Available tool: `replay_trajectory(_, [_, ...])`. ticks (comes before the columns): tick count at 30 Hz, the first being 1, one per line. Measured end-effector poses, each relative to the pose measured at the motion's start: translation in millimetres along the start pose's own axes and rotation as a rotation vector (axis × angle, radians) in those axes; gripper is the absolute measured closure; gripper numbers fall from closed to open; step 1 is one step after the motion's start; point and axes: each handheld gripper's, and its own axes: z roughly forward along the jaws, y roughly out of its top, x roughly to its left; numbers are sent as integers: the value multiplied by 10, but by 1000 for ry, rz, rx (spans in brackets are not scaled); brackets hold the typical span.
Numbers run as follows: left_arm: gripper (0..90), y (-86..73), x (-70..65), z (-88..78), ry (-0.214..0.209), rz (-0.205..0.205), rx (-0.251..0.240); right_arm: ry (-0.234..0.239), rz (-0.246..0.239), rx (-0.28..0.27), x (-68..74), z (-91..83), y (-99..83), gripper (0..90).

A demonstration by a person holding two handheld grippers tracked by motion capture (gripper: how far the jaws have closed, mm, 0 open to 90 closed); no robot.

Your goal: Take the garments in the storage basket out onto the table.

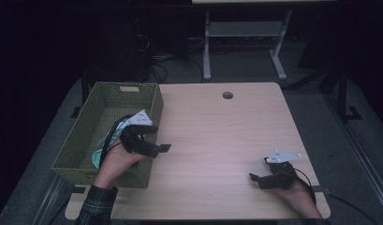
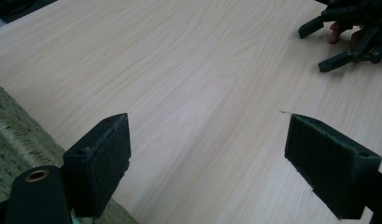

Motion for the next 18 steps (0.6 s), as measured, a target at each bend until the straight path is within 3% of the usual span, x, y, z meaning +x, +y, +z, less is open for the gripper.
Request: replay_trajectory(18, [139,-111,183,-159,52,-37,-12,1,1,1,0,0,0,106])
